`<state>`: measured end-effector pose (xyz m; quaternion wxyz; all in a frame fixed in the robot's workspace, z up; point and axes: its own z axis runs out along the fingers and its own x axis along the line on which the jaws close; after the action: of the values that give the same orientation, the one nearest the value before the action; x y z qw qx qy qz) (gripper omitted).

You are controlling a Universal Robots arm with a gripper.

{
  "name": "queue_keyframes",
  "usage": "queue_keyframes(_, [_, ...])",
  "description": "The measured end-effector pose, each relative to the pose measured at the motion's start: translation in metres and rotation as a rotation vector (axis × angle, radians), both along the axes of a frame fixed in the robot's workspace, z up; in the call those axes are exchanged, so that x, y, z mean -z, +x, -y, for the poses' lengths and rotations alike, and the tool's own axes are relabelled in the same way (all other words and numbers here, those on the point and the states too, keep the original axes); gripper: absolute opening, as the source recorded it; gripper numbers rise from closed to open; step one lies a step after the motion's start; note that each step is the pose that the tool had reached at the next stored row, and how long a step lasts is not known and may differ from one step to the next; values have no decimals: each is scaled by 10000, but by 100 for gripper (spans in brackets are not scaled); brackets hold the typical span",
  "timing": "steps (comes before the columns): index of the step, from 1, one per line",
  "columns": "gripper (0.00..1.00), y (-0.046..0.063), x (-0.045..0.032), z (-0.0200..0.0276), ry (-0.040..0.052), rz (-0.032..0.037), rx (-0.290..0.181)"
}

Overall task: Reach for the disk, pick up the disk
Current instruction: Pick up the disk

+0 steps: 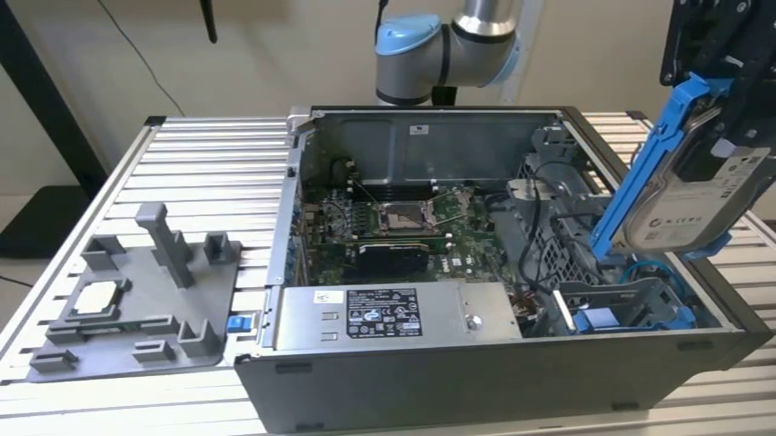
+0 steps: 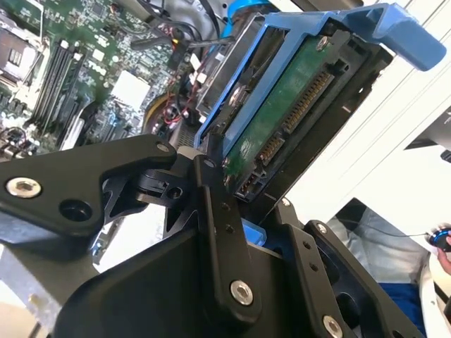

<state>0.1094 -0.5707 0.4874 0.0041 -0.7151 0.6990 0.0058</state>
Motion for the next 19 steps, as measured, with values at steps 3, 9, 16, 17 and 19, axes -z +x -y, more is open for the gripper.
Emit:
queue_keyframes(3, [0,0,1,14,0,0,0])
queue_keyframes(9, [0,0,6,31,0,0,0])
queue_keyframes(16, [0,-1,16,45,1,0,0])
queue_keyframes(17, [0,-1,18,47,1,0,0])
queue_keyframes(19, [0,-2,24,55,-1,0,-1])
